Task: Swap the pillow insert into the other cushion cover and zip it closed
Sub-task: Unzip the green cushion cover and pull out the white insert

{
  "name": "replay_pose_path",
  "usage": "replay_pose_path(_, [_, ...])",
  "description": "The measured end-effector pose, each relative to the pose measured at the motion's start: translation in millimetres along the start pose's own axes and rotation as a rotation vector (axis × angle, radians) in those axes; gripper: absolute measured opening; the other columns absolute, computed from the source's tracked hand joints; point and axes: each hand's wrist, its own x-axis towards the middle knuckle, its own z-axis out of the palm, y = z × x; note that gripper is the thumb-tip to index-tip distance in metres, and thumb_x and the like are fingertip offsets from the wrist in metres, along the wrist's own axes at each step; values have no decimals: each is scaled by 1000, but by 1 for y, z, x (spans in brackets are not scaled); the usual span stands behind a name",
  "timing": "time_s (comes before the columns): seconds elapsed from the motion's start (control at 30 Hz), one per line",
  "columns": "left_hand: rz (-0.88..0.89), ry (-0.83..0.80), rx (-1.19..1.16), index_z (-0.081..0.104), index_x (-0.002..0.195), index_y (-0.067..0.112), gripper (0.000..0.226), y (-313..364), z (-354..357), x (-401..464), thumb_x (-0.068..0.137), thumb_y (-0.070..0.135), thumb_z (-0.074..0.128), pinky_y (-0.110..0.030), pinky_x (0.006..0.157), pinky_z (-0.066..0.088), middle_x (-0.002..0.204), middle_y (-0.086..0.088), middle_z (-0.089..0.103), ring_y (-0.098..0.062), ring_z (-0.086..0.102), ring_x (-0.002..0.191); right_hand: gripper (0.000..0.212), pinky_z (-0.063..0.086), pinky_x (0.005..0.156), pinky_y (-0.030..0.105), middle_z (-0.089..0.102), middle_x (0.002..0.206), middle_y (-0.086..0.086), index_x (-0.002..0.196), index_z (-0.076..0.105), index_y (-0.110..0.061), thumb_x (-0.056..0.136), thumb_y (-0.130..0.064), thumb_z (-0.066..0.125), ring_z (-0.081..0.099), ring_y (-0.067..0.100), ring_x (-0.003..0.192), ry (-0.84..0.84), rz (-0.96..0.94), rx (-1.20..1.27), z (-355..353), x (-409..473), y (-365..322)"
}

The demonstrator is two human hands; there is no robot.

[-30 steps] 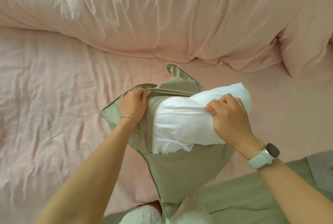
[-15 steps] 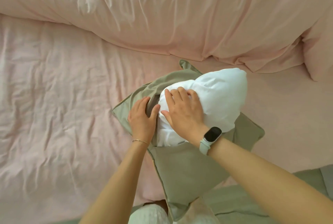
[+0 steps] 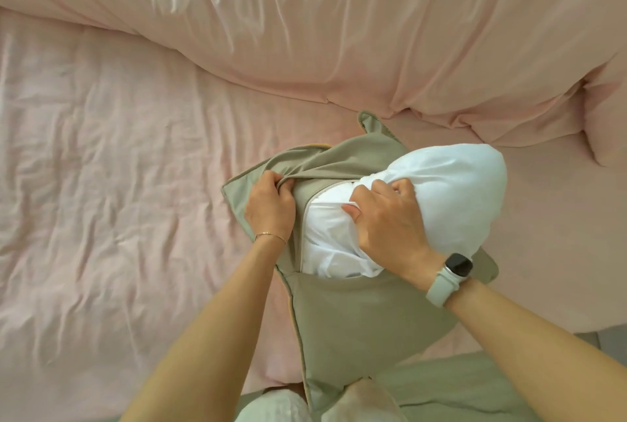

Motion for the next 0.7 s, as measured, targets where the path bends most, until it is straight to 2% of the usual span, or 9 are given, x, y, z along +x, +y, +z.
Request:
replay_pose_path(0.1, [-37, -39, 2, 55, 86, 16, 12, 20, 1, 6, 92, 26, 51, -27, 67, 29, 89, -1, 61, -23, 54, 89, 27, 23, 64, 32, 46, 53, 1, 64, 50, -9, 87, -21, 43, 29, 16, 62, 7, 49, 55, -17, -11, 10])
replay_pose_path(0.23, [-37, -63, 52, 59, 90, 18, 14, 38, 3, 11, 92, 30, 50, -27, 70, 30, 90, 2, 60, -23, 54, 92, 31, 23, 64, 31, 45, 56, 1, 64, 50, -8, 91, -23, 42, 30, 16, 60, 29, 85, 110, -42, -28, 25])
replay_pose_path(0.3, [-44, -78, 66, 59, 93, 19, 14, 41, 4, 12, 92, 30, 50, -27, 72, 31, 91, 3, 59, -23, 54, 94, 35, 23, 65, 30, 44, 56, 0, 68, 47, -11, 97, -27, 35, 30, 17, 60, 45, 81, 120, -49, -39, 29])
replay_pose_path(0.4, [47, -132, 0, 59, 89, 18, 11, 39, 3, 11, 91, 26, 52, -27, 71, 34, 83, 4, 57, -23, 55, 89, 36, 24, 64, 31, 46, 57, 0, 67, 46, -12, 97, -28, 35, 34, 17, 60, 23, 134, 70, -56, -46, 35])
replay_pose_path(0.53, [210, -196, -73, 58, 84, 19, 6, 32, -9, 3, 90, 22, 56, -29, 69, 37, 72, 9, 56, -17, 53, 76, 30, 28, 65, 35, 53, 58, 0, 59, 51, -14, 82, -30, 41, 51, 26, 61, -32, 269, -95, -65, -14, 28])
replay_pose_path(0.57, [233, -200, -67, 58, 85, 19, 5, 31, -12, 1, 89, 20, 57, -30, 70, 39, 75, 10, 57, -16, 54, 76, 32, 31, 67, 35, 55, 63, 1, 60, 53, -14, 83, -32, 41, 53, 26, 64, -19, 299, -63, -65, 2, 22])
replay_pose_path(0.63, [242, -222, -83, 59, 86, 19, 3, 29, -15, -3, 89, 19, 58, -32, 76, 43, 82, 10, 60, -14, 56, 79, 33, 40, 71, 37, 57, 74, 6, 69, 58, -11, 87, -32, 41, 55, 28, 73, 40, 332, 149, -58, 36, 7])
replay_pose_path(0.7, [244, -233, -141, 59, 85, 21, 4, 27, -17, -7, 87, 18, 60, -32, 80, 46, 83, 10, 62, -12, 58, 80, 33, 46, 71, 40, 59, 82, 11, 81, 62, -6, 88, -32, 43, 56, 32, 79, -5, 350, 266, -40, 52, -10])
